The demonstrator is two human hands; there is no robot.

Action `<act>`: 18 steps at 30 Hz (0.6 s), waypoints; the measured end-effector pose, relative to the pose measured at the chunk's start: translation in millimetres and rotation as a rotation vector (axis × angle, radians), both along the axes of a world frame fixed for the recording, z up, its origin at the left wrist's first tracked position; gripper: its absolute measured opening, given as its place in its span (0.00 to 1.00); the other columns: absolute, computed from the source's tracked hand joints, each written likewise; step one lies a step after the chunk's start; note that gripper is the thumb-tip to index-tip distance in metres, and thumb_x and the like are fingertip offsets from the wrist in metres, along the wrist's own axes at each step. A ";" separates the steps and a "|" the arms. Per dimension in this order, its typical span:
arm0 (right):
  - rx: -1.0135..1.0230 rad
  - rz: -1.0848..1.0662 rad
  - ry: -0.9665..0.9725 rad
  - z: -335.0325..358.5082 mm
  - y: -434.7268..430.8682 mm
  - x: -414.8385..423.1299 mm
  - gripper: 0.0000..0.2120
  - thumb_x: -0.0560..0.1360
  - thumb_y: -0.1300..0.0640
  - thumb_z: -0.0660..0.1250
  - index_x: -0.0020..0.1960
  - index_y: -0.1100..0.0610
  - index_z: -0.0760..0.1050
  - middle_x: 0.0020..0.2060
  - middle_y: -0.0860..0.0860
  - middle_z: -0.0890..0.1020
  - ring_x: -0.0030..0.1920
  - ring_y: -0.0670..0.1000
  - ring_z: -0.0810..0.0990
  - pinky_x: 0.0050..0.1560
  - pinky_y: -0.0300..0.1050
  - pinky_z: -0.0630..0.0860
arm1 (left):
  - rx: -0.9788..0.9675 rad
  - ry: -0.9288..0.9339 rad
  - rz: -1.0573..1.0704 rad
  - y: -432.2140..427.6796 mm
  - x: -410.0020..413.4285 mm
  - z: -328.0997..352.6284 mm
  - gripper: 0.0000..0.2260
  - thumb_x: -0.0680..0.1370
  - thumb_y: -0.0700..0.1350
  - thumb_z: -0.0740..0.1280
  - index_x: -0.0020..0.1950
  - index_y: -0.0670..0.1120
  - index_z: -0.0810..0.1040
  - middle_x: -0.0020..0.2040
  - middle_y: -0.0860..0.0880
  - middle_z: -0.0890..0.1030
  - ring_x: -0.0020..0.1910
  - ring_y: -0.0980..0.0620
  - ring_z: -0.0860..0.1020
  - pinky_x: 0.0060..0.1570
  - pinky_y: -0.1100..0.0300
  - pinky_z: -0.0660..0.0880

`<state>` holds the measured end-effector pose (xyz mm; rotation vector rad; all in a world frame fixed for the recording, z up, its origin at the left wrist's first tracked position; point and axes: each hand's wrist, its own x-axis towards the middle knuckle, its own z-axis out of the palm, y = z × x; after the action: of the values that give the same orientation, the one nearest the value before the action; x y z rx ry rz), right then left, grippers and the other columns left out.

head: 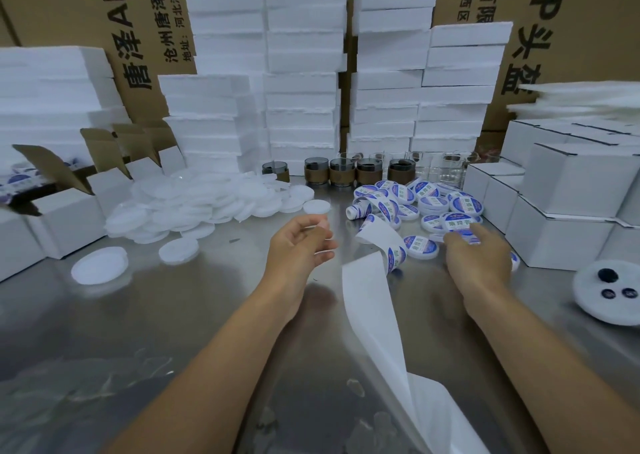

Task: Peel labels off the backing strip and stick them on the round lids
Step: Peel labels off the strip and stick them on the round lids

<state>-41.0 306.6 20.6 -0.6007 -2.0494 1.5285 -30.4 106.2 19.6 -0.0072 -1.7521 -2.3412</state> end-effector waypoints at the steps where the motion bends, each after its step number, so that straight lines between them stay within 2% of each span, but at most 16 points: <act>1: 0.073 -0.007 0.025 0.1 -0.4 2.1 0.23 0.74 0.60 0.64 0.69 0.58 0.68 0.70 0.53 0.66 0.68 0.54 0.67 0.64 0.47 0.64 | 0.001 -0.003 0.005 -0.8 1.3 -0.1 0.02 0.77 0.39 0.66 0.47 0.45 0.78 0.38 0.49 0.78 0.37 0.52 0.79 0.40 0.63 0.78; 3: 0.163 -0.006 0.062 -0.7 -1.4 7.0 0.21 0.74 0.62 0.64 0.67 0.58 0.70 0.70 0.55 0.65 0.66 0.55 0.68 0.64 0.45 0.63 | -0.006 -0.014 0.020 -2.5 3.4 -1.0 0.03 0.77 0.39 0.66 0.47 0.46 0.78 0.37 0.50 0.78 0.37 0.53 0.79 0.40 0.63 0.78; 5: 0.202 -0.006 0.095 -1.2 -1.8 10.3 0.17 0.73 0.64 0.64 0.62 0.59 0.73 0.65 0.57 0.70 0.60 0.56 0.72 0.60 0.45 0.65 | -0.021 -0.026 0.049 -4.5 4.0 -2.1 0.04 0.77 0.38 0.66 0.46 0.47 0.78 0.37 0.50 0.78 0.36 0.54 0.79 0.40 0.63 0.77; 7: 0.201 0.048 0.128 -1.3 -4.4 11.7 0.13 0.74 0.64 0.63 0.57 0.58 0.75 0.54 0.56 0.78 0.50 0.54 0.75 0.50 0.43 0.68 | -0.058 -0.038 0.091 -10.1 2.4 -2.0 0.04 0.77 0.39 0.65 0.46 0.47 0.77 0.37 0.49 0.79 0.35 0.55 0.79 0.40 0.63 0.77; 9: 0.216 0.140 0.152 -2.2 -9.2 11.0 0.11 0.73 0.64 0.62 0.54 0.57 0.76 0.42 0.51 0.79 0.40 0.50 0.75 0.41 0.39 0.64 | -0.139 -0.039 0.142 -21.5 -2.4 -0.6 0.05 0.77 0.39 0.65 0.45 0.49 0.77 0.39 0.48 0.79 0.37 0.55 0.78 0.41 0.63 0.76; 12: 0.332 0.251 0.210 -7.5 -16.7 10.6 0.10 0.72 0.65 0.63 0.49 0.54 0.77 0.34 0.45 0.77 0.33 0.44 0.73 0.36 0.38 0.65 | -0.378 -0.008 0.320 -52.3 -13.0 1.9 0.07 0.77 0.39 0.65 0.42 0.50 0.76 0.40 0.51 0.78 0.42 0.53 0.76 0.45 0.65 0.73; 14: 0.407 0.292 0.238 -10.5 -19.7 10.7 0.11 0.72 0.65 0.62 0.46 0.51 0.77 0.30 0.47 0.77 0.32 0.44 0.74 0.33 0.30 0.65 | -0.606 -0.001 0.453 -79.9 -18.9 1.8 0.05 0.76 0.38 0.65 0.47 0.47 0.76 0.43 0.51 0.77 0.45 0.52 0.74 0.42 0.68 0.69; 16: 0.456 0.312 0.260 -12.3 -20.3 9.1 0.12 0.72 0.66 0.62 0.44 0.49 0.76 0.29 0.47 0.78 0.33 0.42 0.75 0.33 0.27 0.66 | -0.853 -0.061 0.544 -109.1 -24.3 -1.7 0.08 0.77 0.39 0.65 0.55 0.44 0.76 0.53 0.46 0.76 0.52 0.50 0.73 0.50 0.64 0.67; 18: 0.477 0.324 0.279 -13.0 -20.3 7.7 0.13 0.72 0.66 0.63 0.43 0.47 0.75 0.30 0.44 0.77 0.33 0.40 0.74 0.33 0.27 0.66 | -1.050 -0.165 0.597 -134.3 -26.8 -5.6 0.14 0.77 0.42 0.65 0.62 0.43 0.73 0.61 0.42 0.72 0.60 0.44 0.71 0.58 0.55 0.67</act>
<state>-33.3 286.3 7.7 0.1247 -2.2442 1.1329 -57.2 -28.2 14.0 0.4676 -2.4041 -0.8885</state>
